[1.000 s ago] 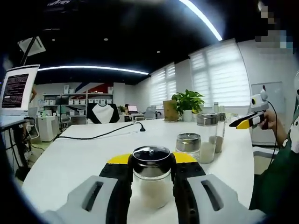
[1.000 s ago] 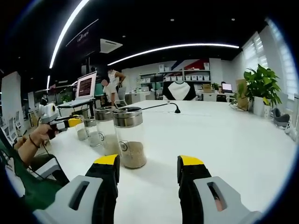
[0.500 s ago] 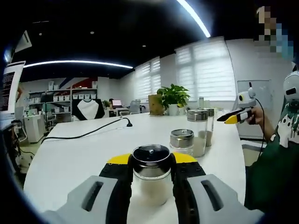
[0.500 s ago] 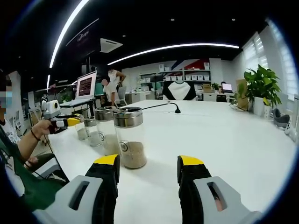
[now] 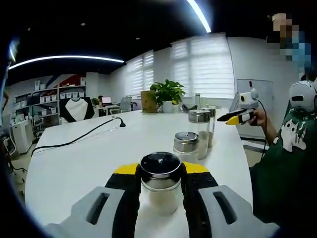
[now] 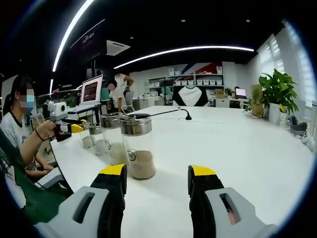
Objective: Rotate the seasoning bottle until the label or dispensing opening points toward the visible target arrow and the bottle remains upright within the marked orientation range
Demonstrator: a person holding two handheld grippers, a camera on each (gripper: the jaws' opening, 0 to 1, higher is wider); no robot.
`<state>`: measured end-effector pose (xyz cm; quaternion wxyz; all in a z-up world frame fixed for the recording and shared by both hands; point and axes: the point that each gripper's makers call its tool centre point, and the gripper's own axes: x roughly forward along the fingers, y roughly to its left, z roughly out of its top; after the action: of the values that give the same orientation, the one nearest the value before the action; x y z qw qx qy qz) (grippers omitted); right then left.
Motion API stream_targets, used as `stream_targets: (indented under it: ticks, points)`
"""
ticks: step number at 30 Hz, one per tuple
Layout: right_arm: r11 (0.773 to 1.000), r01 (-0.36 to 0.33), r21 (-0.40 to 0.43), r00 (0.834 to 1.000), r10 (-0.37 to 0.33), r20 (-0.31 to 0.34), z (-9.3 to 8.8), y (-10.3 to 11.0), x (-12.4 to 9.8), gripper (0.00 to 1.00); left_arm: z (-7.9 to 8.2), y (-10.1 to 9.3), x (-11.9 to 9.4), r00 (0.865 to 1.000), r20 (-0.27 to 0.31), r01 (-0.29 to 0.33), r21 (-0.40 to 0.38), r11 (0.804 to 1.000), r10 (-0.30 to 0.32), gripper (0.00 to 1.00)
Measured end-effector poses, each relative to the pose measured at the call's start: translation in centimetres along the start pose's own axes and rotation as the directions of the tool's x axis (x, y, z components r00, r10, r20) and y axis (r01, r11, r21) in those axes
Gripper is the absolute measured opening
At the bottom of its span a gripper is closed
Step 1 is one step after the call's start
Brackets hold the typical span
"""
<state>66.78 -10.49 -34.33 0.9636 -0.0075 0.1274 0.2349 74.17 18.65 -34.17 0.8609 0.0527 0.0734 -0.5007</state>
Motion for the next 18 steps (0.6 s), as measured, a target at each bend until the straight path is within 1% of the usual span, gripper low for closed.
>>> stream_targets:
  ticks: [4, 7, 8, 13, 15, 18]
  points:
    - [1.0, -0.002, 0.0, 1.0, 0.002, -0.001, -0.03, 0.13, 0.0, 0.49, -0.1, -0.01, -0.03, 0.999, -0.03, 0.046, 0.01, 0.999, -0.046, 0.33]
    - [1.0, -0.001, -0.001, 1.0, 0.001, 0.0, -0.02, 0.15, -0.03, 0.49, -0.13, -0.07, 0.0, 0.997, -0.05, 0.056, 0.011, 0.998, -0.056, 0.33]
    - [1.0, 0.001, 0.0, 1.0, -0.001, 0.001, 0.0, 0.14, -0.06, 0.49, -0.15, -0.17, -0.02, 0.996, -0.06, 0.069, 0.012, 0.998, -0.068, 0.33]
    - [1.0, 0.002, 0.0, 1.0, -0.002, 0.001, -0.06, 0.25, -0.12, 0.49, -0.22, -0.32, -0.15, 0.991, -0.077, 0.109, 0.013, 0.994, -0.107, 0.33]
    - [1.0, 0.001, -0.001, 1.0, -0.001, 0.001, -0.06, 0.35, -0.14, 0.49, -0.23, -0.41, -0.17, 0.991, -0.079, 0.114, 0.013, 0.993, -0.113, 0.33]
    - [1.0, 0.0, -0.003, 1.0, 0.0, 0.001, -0.05, 0.49, -0.16, 0.49, -0.23, -0.49, -0.17, 0.991, -0.08, 0.106, 0.013, 0.994, -0.105, 0.33]
